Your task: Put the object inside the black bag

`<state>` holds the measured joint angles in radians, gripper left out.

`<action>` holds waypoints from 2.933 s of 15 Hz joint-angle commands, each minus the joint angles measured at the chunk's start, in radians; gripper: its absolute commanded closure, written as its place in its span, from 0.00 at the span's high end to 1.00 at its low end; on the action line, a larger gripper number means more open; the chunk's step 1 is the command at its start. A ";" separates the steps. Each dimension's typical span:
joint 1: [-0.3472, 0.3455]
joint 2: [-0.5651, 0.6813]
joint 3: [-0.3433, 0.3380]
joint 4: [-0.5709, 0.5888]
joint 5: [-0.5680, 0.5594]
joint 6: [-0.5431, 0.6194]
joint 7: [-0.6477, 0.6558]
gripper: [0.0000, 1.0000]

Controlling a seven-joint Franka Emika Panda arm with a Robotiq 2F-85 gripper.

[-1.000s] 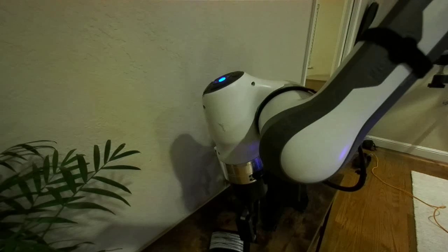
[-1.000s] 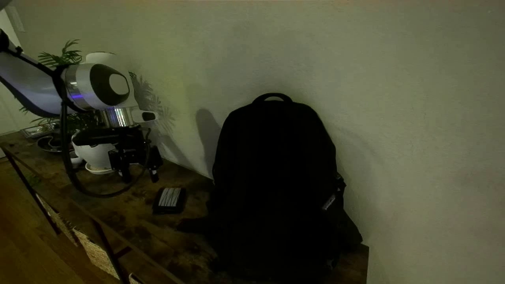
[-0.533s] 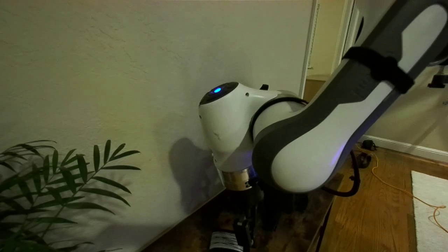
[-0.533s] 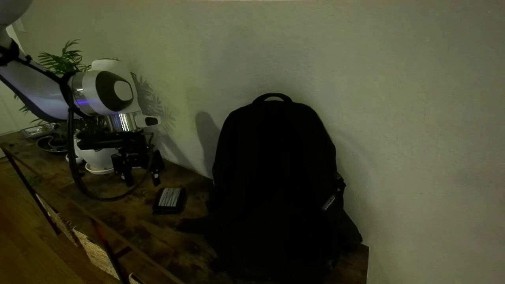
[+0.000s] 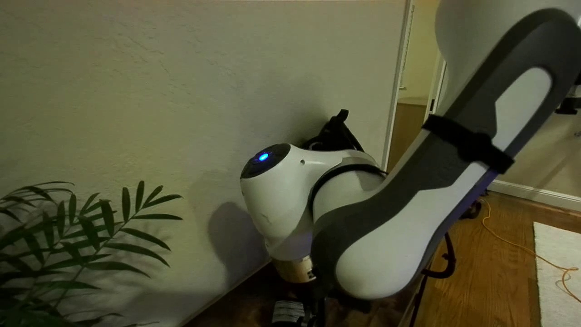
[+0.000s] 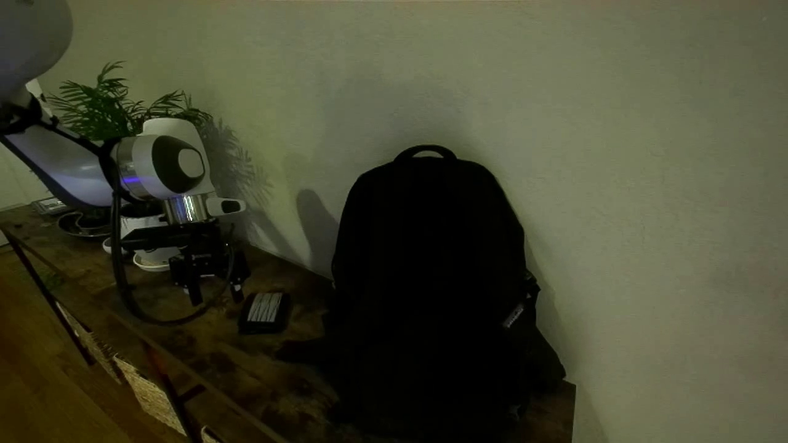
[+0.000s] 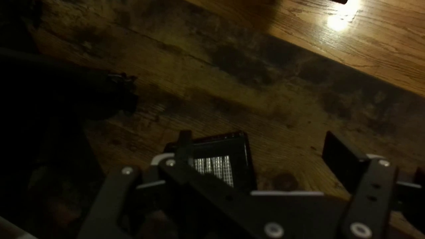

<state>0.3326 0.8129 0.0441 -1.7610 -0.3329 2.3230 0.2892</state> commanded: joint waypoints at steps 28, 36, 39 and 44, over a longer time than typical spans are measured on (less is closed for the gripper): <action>0.143 0.267 -0.143 0.349 -0.043 -0.092 0.059 1.00; 0.156 0.303 -0.168 0.392 -0.058 -0.094 0.086 1.00; 0.158 0.317 -0.175 0.409 -0.059 -0.096 0.088 1.00; 0.159 0.333 -0.184 0.428 -0.061 -0.100 0.088 0.69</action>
<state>0.4688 1.1311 -0.1156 -1.3566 -0.3711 2.2539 0.3374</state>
